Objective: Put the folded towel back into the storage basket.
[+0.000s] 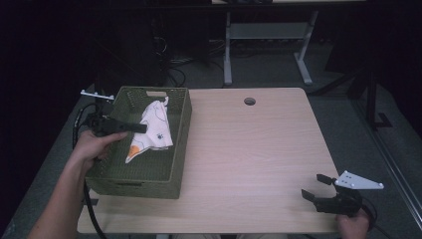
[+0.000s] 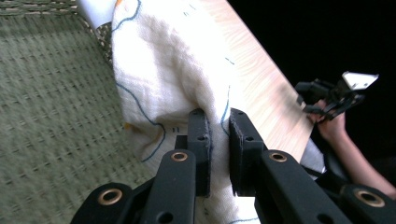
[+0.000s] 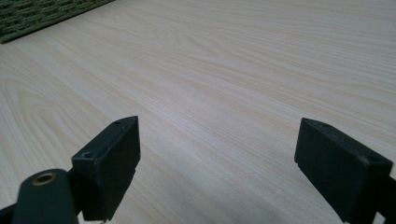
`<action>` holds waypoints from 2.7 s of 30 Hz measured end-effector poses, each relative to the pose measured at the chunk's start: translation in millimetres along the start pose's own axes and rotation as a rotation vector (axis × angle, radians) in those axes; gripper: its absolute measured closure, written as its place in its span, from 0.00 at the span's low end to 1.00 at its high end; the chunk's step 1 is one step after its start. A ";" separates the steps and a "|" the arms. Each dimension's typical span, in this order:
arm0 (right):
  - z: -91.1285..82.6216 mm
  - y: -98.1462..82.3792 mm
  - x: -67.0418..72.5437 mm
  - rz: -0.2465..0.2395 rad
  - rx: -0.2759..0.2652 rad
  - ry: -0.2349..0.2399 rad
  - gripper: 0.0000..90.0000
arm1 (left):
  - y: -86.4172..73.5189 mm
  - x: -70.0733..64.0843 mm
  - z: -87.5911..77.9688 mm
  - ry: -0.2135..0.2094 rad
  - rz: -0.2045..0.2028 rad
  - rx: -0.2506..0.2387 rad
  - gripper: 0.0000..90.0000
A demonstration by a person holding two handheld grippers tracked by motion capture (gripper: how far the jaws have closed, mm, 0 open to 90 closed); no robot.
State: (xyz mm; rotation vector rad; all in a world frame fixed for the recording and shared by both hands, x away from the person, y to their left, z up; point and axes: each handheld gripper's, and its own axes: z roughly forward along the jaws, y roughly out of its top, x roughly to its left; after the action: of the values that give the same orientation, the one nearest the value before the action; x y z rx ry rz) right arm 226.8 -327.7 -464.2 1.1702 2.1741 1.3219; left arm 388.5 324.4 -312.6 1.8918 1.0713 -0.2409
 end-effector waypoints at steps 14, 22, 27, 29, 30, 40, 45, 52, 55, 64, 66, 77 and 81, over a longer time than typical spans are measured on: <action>-0.5 0.7 -0.5 0.004 0.003 -0.003 0.15 | -1.3 23.0 11.1 0.080 0.012 0.123 0.91; -2.1 0.6 -3.6 0.006 0.001 -0.008 0.15 | -2.8 37.3 26.1 0.096 -0.009 0.252 0.91; -1.6 -0.3 -7.2 0.022 -0.006 -0.002 0.15 | -1.3 44.4 36.9 0.340 0.112 0.355 0.79; 1.1 0.8 -6.7 0.019 0.006 0.003 0.15 | -0.3 45.8 36.8 0.378 0.117 0.342 0.67; 2.1 1.1 -5.9 0.008 0.012 0.006 0.15 | 0.2 45.1 36.4 0.386 0.120 0.327 0.66; 1.9 1.3 -4.9 -0.003 0.014 0.015 0.15 | -6.7 39.5 57.1 0.358 0.109 0.391 0.69; 1.8 1.4 -3.5 -0.007 0.016 0.019 0.15 | -10.2 37.0 75.0 0.362 0.128 0.485 0.69; -0.2 1.1 -1.8 -0.015 0.007 0.027 0.15 | -18.7 36.2 97.0 0.365 0.105 0.543 0.68; 0.0 1.5 -0.7 -0.022 0.008 0.031 0.15 | -25.9 38.6 105.2 0.411 0.100 0.582 0.65; -0.5 2.2 -0.8 -0.023 0.006 0.034 0.15 | -31.1 44.5 118.6 0.477 0.110 0.637 0.58; -0.7 2.5 -1.5 -0.022 0.001 0.032 0.15 | -30.8 43.0 120.6 0.504 0.136 0.654 0.64; 1.0 3.2 -4.2 -0.007 -0.008 0.027 0.15 | -23.3 35.8 111.5 0.466 0.139 0.571 0.99; 0.5 2.6 -4.4 -0.007 -0.007 0.030 0.15 | -19.6 27.3 108.5 0.360 0.132 0.544 0.99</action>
State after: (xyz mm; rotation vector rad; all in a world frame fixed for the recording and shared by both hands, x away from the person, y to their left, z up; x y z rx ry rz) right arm 231.0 -330.3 -462.8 1.1461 2.1907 1.3514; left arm 417.1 258.3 -400.5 2.5575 1.1908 -0.1239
